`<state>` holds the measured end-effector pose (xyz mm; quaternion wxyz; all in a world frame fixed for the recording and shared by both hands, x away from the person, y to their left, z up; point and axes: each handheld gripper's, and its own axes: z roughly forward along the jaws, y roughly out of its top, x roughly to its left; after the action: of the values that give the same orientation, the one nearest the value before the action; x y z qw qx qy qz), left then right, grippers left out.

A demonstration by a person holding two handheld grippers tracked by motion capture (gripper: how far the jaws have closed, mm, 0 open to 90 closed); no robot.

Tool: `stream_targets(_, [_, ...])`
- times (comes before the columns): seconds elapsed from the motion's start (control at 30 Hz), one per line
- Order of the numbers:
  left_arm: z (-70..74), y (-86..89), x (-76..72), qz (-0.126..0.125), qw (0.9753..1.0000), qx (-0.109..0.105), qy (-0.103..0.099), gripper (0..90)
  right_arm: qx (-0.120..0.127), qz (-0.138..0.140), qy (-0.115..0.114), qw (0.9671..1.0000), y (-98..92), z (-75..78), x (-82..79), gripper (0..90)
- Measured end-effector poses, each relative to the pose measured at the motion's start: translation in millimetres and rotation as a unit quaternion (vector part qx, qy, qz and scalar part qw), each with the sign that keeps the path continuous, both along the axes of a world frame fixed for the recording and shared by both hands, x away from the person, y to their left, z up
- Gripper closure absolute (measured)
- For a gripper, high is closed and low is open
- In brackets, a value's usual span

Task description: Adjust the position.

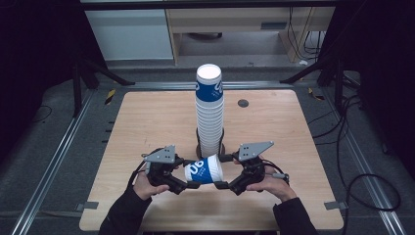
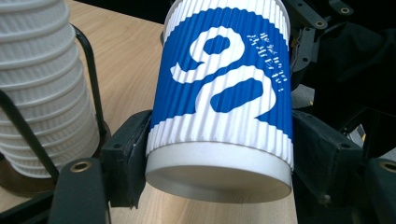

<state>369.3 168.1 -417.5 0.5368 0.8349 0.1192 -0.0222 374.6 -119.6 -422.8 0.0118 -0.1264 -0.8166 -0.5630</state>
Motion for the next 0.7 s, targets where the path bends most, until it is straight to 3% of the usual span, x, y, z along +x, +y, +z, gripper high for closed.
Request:
stream_targets(0.3, [-3.7, -9.8, -3.6, -0.022, 0.9997, 0.011, 0.001, 26.0, 0.0, 0.025, 0.016, 0.9996, 6.0, -4.7, -1.0, 11.8])
stream_targets(0.7, [-4.0, -9.5, -2.6, -0.02, 0.9997, 0.012, 0.003, 25.0, -0.002, 0.03, 0.017, 0.9994, 6.7, -6.4, -1.2, 14.8])
